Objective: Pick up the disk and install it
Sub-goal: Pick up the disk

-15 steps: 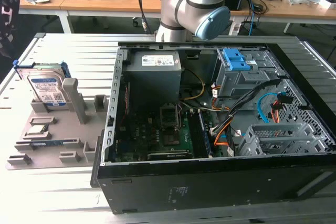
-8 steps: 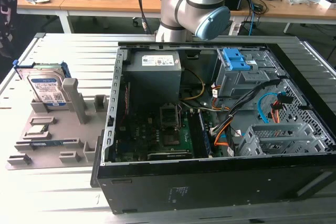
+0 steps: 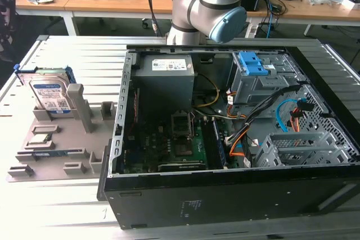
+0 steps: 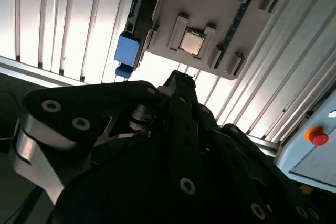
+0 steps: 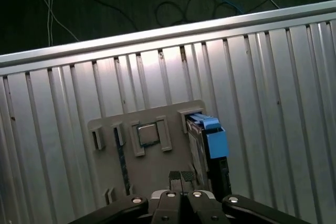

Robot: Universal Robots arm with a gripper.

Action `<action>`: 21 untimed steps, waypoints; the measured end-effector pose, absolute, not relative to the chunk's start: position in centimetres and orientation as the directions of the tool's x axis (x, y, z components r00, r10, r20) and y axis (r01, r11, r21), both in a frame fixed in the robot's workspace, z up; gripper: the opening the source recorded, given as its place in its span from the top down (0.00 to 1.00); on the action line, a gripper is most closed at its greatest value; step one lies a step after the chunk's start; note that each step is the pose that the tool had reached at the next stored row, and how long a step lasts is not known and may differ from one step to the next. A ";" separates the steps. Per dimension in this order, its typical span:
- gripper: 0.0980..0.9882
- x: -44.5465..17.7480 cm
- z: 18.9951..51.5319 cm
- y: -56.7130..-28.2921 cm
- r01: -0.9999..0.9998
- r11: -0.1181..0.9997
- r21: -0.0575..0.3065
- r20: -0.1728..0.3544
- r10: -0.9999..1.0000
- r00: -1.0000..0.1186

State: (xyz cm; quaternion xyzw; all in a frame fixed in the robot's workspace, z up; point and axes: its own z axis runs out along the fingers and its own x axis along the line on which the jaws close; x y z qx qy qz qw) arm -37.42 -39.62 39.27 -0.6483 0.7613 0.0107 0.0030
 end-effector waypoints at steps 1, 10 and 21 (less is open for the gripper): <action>0.99 -37.4 39.3 -39.6 -0.988 0.152 0.012 -0.018 -0.988 -0.153; 0.99 -37.4 39.3 -39.6 -0.990 0.139 0.012 -0.018 -0.990 -0.139; 0.50 -37.4 39.3 -39.6 -0.990 0.139 0.012 -0.018 -0.990 -0.139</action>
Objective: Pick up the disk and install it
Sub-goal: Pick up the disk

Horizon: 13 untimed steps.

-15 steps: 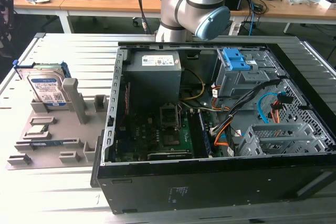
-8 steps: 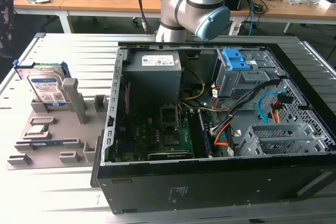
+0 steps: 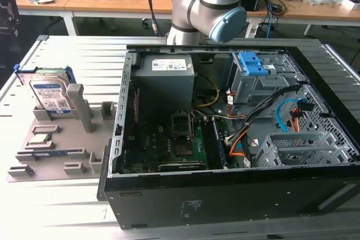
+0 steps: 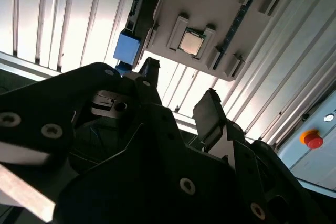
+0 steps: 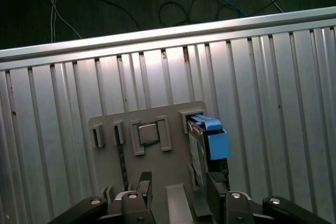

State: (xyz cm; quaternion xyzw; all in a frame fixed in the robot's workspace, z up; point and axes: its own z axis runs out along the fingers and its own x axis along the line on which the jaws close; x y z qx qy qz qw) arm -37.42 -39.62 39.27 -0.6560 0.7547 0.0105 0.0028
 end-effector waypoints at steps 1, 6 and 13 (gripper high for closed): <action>0.50 -37.4 39.3 -39.6 -0.990 0.139 0.012 -0.018 -0.990 -0.139; 0.50 -37.4 39.3 -38.7 -0.990 0.139 0.012 -0.018 -0.990 -0.139; 0.50 -37.4 39.3 -34.6 -0.990 0.139 0.012 -0.015 -0.990 -0.139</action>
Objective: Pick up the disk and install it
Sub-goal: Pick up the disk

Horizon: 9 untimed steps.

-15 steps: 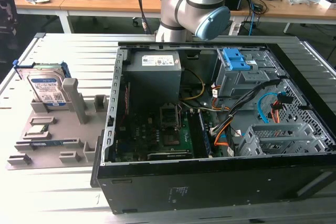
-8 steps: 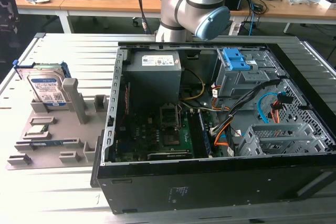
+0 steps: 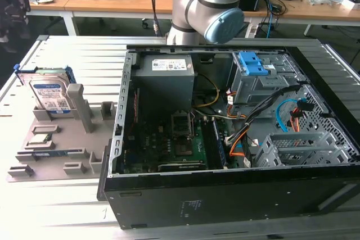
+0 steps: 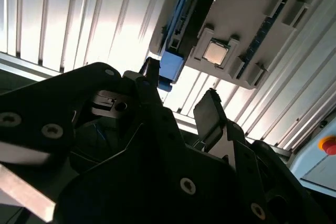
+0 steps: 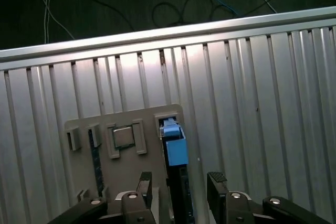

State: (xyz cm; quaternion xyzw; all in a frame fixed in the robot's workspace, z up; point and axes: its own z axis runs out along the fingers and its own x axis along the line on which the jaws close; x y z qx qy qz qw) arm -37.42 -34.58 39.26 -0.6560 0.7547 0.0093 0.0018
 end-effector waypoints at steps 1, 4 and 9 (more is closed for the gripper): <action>0.50 -37.4 39.3 -34.0 -0.990 0.139 0.012 -0.015 -0.990 -0.139; 0.50 -37.4 39.3 -32.6 -0.990 0.139 0.012 -0.014 -0.990 -0.139; 0.50 -37.4 38.9 -31.6 -0.990 0.139 0.011 -0.013 -0.990 -0.139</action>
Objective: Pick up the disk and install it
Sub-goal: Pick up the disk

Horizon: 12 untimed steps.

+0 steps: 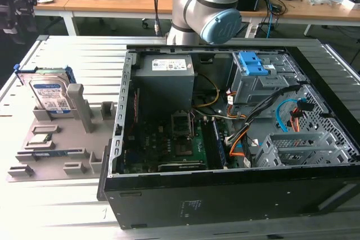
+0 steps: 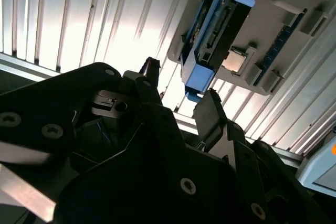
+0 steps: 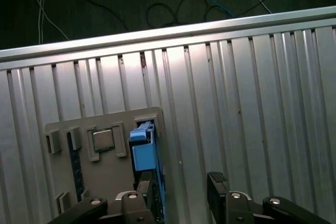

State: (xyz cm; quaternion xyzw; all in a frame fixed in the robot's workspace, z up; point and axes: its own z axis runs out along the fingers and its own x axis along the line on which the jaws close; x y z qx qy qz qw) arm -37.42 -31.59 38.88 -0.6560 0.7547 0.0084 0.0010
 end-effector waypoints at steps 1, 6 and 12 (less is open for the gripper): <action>0.50 -37.4 38.7 -31.6 -0.990 0.139 0.011 -0.012 -0.990 -0.139; 0.50 -37.4 37.7 -31.8 -0.990 0.139 0.011 -0.008 -0.990 -0.139; 0.50 -37.5 37.6 -34.7 -0.991 0.134 0.011 -0.006 -0.991 -0.134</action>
